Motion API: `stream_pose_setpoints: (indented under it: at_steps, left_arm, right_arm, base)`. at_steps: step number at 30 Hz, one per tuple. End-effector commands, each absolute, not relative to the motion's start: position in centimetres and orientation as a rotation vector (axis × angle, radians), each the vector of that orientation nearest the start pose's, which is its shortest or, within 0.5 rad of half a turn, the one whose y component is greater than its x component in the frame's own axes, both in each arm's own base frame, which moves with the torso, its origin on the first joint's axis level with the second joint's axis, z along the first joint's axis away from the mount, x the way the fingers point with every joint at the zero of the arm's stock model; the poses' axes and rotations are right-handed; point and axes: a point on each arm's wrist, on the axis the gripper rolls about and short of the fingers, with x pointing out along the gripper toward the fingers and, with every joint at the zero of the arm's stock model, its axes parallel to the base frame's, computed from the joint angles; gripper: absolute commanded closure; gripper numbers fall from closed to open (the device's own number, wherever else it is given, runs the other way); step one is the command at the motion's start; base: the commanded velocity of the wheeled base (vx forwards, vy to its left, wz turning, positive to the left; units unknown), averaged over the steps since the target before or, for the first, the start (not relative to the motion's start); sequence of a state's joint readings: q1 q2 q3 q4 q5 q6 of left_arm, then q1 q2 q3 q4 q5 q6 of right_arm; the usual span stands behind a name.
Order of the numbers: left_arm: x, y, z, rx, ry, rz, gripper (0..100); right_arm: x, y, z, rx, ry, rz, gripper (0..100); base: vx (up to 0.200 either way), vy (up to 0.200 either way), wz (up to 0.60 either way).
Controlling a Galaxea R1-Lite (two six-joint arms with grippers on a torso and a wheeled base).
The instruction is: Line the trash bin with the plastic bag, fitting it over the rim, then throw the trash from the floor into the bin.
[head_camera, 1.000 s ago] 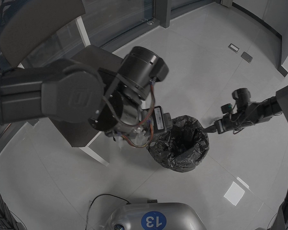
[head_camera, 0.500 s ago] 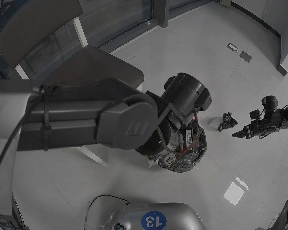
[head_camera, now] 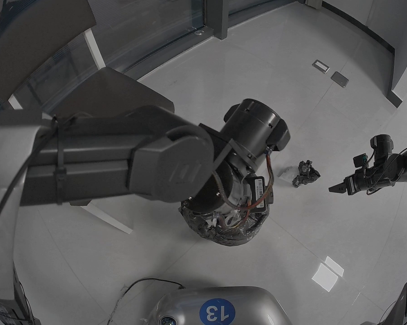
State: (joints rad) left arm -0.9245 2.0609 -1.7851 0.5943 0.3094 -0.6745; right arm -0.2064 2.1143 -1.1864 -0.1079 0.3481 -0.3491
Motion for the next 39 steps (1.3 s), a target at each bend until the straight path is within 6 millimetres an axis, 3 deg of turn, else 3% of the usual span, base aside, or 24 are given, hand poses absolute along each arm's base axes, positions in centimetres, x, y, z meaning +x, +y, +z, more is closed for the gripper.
stream_pose_setpoints:
  at_steps: [1,10,17,22,25,28,31,39]
  left_arm:
    - [24.4,-29.8,22.5,-0.126,0.847,-0.288,0]
    - [25.0,-28.7,23.0,-0.143,0.845,-0.259,0]
    - [25.1,-28.5,22.9,-0.146,0.85,-0.251,0]
    - [25.6,-28.1,22.9,-0.146,0.85,-0.239,0]
    - [25.8,-27.8,23.0,-0.149,0.849,-0.229,0]
    - [25.8,-27.5,23.1,-0.154,0.848,-0.223,0]
    - [25.6,-27.3,23.0,-0.156,0.864,-0.206,0]
    - [25.2,-26.9,22.8,-0.203,0.892,-0.158,0]
  right_arm:
    - [38.4,-6.6,9.0,-0.115,0.745,0.283,0]
    - [38.7,-6.6,8.5,-0.126,0.742,0.29,0]
    - [40.3,-7.4,5.9,-0.174,0.711,0.287,0]
    - [43.4,-8.1,3.7,-0.211,0.688,0.292,0]
    - [45.5,-8.1,3.3,-0.253,0.654,0.276,0]
    - [46.5,-7.6,3.2,-0.264,0.636,0.285,0]
    - [47.9,-6.7,1.2,-0.273,0.64,0.308,0]
    - [48.3,-5.3,0.5,-0.281,0.647,0.336,0]
  base:
    - [0.0,0.0,0.0]
    - [0.133,0.133,0.0]
    - [0.0,0.0,0.0]
    - [0.0,0.0,0.0]
    - [0.0,0.0,0.0]
    - [0.0,0.0,0.0]
    - [0.0,0.0,0.0]
    - [0.05,0.0,0.0]
